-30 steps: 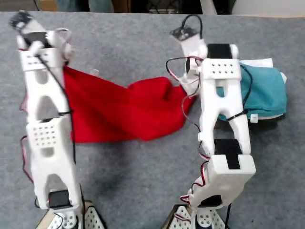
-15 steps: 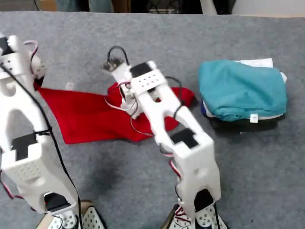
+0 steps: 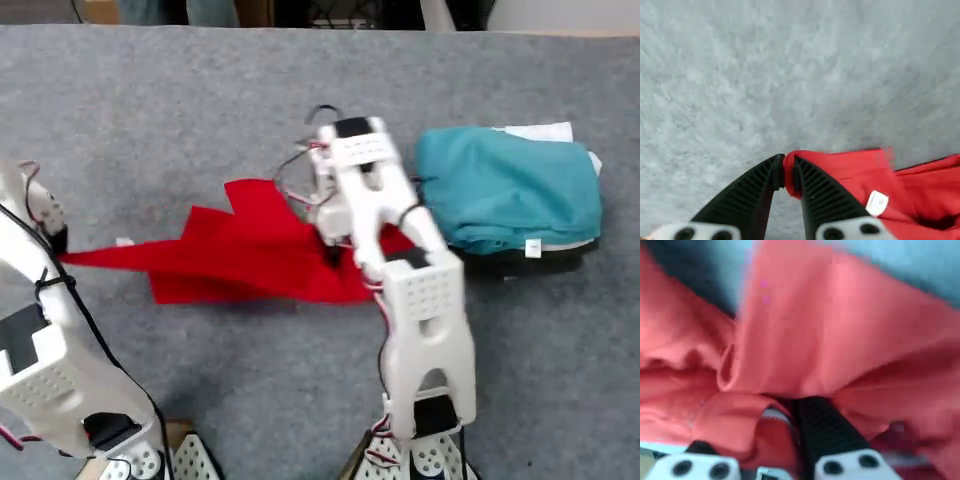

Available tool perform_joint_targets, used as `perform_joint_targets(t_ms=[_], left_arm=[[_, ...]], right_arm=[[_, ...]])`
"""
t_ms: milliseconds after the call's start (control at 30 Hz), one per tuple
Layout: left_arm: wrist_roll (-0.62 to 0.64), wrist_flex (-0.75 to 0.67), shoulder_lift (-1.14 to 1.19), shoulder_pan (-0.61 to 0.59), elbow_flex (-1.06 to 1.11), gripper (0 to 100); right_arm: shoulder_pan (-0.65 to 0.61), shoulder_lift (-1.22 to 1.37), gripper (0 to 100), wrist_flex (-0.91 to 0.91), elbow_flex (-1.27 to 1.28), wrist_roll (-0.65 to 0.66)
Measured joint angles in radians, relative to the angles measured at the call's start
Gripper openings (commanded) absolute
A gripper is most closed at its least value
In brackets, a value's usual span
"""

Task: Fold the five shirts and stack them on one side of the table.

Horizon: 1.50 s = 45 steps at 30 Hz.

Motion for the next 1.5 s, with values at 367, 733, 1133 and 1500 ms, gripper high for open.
perform_joint_targets(t_ms=[367, 733, 1133, 1500], left_arm=[[-0.120, -0.130, -0.071, -0.009, 0.296, 3], [-0.238, -0.184, -0.138, -0.216, 0.348, 3], [-0.304, -0.147, -0.138, -0.428, 0.196, 3], [-0.316, -0.209, -0.138, -0.463, 0.301, 3]], right_arm=[[0.229, -0.629, 1.5, -0.041, 0.534, -0.104], [0.393, -1.023, 38.1, -0.005, 0.626, -0.160], [0.100, -0.904, 22.0, -0.055, 0.427, -0.255], [-0.003, -0.175, 20.3, -0.044, -0.144, -0.161]])
